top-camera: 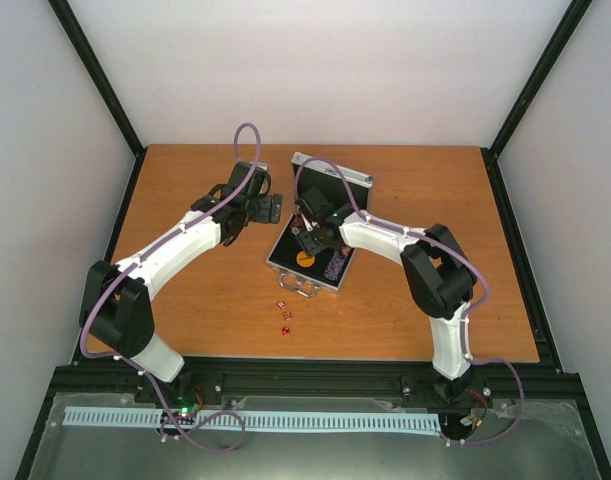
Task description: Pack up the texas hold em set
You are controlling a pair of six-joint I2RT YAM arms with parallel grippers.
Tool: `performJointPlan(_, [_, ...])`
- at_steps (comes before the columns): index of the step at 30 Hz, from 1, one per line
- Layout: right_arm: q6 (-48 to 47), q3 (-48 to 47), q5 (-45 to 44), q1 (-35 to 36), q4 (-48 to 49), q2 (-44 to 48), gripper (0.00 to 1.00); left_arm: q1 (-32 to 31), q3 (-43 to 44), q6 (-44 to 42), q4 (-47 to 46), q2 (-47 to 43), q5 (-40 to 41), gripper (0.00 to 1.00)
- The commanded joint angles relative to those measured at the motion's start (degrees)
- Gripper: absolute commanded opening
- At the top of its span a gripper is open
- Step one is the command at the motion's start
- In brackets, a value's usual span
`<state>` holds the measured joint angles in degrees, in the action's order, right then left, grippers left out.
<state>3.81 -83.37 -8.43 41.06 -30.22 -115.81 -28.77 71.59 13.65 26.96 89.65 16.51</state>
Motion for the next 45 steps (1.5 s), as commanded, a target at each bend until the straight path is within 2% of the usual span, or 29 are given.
performJointPlan(1, [-0.5, 1.3, 3.9, 0.7, -0.5, 7.0, 0.68, -0.2, 0.1, -0.6, -0.9, -1.3, 0.4, 1.0])
performJointPlan(5, [0.5, 3.3, 4.9, 4.3, -3.9, 11.7, 0.68, -0.2, 0.3, -0.7, -0.8, -1.3, 0.6, 1.0])
performJointPlan(11, [5.3, 12.0, 8.4, 14.7, -7.3, 18.6, 0.66, -0.2, 1.5, -0.3, -0.3, -1.8, -0.3, 1.0])
performJointPlan(15, [8.5, 14.9, 9.0, 22.0, -9.4, 19.3, 0.63, -0.3, 1.9, 0.0, -0.3, -1.9, -1.0, 1.0])
performJointPlan(19, [11.3, 15.2, 9.0, 26.1, -9.6, 18.1, 0.61, -0.2, 1.5, 0.2, -0.6, -1.8, -1.2, 1.0])
performJointPlan(32, [16.6, 12.8, 12.5, 28.8, -6.9, 9.4, 0.55, -0.3, 0.8, -0.1, -0.8, -1.8, -1.6, 1.0])
performJointPlan(45, [18.1, 11.8, 10.7, 28.7, -6.1, 7.0, 0.4, -0.3, 0.2, -0.1, -0.8, -2.5, -1.7, 1.0])
